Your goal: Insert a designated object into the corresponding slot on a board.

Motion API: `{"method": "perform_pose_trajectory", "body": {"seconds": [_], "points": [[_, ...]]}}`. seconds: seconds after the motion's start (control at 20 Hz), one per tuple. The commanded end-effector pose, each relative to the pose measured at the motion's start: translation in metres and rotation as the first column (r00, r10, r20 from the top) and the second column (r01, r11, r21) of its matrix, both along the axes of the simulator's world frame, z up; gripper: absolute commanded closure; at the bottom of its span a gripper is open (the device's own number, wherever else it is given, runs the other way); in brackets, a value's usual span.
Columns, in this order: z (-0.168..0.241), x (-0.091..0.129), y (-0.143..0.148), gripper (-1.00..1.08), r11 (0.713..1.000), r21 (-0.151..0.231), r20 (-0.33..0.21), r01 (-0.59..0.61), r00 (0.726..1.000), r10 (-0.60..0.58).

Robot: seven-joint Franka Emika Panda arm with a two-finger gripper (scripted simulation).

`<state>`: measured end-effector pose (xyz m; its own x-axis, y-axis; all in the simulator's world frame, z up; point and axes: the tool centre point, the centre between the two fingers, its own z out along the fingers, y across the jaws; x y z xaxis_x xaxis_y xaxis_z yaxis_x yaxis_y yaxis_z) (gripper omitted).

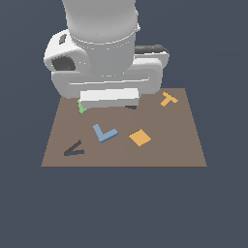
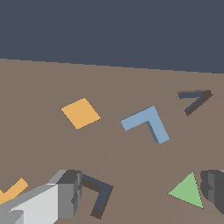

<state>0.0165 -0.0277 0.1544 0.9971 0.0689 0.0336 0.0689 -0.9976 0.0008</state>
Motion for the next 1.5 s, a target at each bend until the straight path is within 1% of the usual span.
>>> {"method": "perform_pose_trajectory", "body": {"seconds": [0.0,0.25,0.5,0.75,0.95,1.1,1.3,1.45], "points": [[-0.011,0.001,-0.004,-0.92,0.999,0.0,-0.004,-0.043,0.999,0.043],[-0.04,0.006,-0.013,-0.92,0.987,-0.001,-0.012,-0.16,0.987,0.159],[-0.068,0.012,-0.022,-0.92,0.962,-0.001,-0.021,-0.273,0.962,0.273],[-0.089,0.018,-0.029,-0.92,0.935,-0.001,-0.028,-0.356,0.934,0.356],[-0.101,0.021,-0.032,-0.92,0.917,-0.001,-0.032,-0.399,0.916,0.399],[-0.106,0.023,-0.033,-0.92,0.908,-0.001,-0.034,-0.418,0.908,0.418],[-0.107,0.024,-0.033,-0.92,0.905,-0.001,-0.034,-0.425,0.905,0.424],[-0.105,0.023,-0.033,-0.92,0.909,-0.001,-0.034,-0.417,0.909,0.416]]}}
